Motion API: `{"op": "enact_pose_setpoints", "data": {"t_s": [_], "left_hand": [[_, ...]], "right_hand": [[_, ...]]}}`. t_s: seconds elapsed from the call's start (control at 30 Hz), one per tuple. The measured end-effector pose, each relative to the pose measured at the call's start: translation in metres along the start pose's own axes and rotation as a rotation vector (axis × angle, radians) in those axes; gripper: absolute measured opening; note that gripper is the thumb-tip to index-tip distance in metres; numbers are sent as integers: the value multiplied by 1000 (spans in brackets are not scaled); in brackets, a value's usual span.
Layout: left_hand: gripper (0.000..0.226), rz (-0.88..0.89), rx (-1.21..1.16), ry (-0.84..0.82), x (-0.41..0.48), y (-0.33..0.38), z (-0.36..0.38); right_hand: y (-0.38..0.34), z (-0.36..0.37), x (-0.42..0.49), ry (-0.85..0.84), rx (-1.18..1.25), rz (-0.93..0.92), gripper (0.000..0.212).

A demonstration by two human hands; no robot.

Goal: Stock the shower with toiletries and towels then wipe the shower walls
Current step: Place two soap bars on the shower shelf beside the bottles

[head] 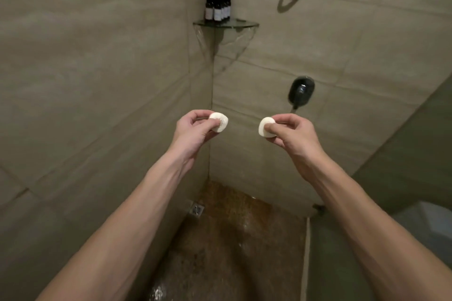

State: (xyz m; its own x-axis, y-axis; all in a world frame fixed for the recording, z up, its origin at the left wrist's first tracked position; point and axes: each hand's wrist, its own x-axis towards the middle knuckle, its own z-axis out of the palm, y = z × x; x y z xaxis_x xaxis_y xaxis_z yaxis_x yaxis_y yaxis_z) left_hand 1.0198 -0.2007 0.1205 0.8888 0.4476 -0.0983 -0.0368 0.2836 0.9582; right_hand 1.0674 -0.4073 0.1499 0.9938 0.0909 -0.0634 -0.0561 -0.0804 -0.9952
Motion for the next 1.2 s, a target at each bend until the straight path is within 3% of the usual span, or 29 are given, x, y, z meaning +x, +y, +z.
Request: {"op": "enact_pose_setpoints", "data": {"t_s": [0.33,0.67,0.93,1.2], "left_hand": [[25,114,-6,13,127,69,9],[22,243,99,-27,257,113,92],[21,292,280,18,367,136,156],[29,333,498,101,441,132,189]], "right_hand": [[-51,57,132,-44,46,-102,26],[-99,42,277,-80,153,-207,18],[-118,35,402,-140,160,-252,19],[-114,57,494,-159,14,-291,19]]}}
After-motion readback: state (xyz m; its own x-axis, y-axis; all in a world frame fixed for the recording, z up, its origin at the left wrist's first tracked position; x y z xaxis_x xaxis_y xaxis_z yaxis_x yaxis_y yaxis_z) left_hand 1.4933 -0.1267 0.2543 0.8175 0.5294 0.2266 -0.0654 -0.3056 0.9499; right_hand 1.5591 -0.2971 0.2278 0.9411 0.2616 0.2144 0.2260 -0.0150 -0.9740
